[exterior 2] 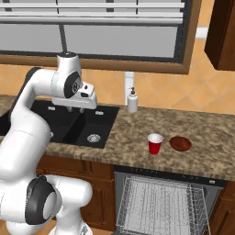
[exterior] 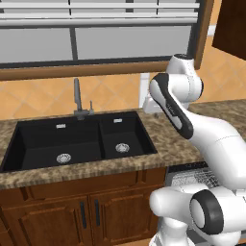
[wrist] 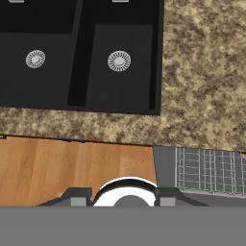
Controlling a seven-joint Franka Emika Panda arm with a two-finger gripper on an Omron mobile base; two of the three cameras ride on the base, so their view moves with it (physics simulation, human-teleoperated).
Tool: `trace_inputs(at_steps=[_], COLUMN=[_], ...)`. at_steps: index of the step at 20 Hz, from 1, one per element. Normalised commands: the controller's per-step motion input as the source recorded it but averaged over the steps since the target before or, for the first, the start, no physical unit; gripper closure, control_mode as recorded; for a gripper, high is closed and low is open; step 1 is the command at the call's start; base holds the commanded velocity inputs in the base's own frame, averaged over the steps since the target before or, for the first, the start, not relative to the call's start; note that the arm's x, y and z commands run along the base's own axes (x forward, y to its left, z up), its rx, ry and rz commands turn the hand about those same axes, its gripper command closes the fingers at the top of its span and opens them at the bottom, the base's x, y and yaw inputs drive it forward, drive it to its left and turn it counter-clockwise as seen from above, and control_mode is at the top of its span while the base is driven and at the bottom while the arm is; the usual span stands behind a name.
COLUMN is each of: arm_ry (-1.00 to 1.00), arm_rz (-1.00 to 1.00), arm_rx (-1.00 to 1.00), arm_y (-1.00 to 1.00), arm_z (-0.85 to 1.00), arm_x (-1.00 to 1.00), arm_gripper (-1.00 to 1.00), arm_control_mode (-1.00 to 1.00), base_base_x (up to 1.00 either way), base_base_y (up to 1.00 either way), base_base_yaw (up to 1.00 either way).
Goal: Pick up the cup and bowl from the counter, place them in the dishwasher, and close the dishwasher door.
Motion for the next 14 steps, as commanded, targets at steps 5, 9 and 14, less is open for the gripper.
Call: trace_inputs(at_steps=[5, 9, 14], arm_ry=[0.0, 0.0, 0.02], arm_rz=[0.0, 0.0, 0.0], arm_rx=[0.0, 0.0, 0.0], arm_y=[0.0, 0.0, -0.05], arm_z=[0.0, -0.01, -0.19], arm_x=[-0.25, -0.57, -0.62], arm_gripper=[-1.0, -1.0, -1.0], arm_control_mode=[-1.0, -1.0, -1.0], base_base_x=[0.0, 0.0, 0.0], base_base_y=[0.0, 0.0, 0.0], base_base_yaw=[0.0, 0.0, 0.0])
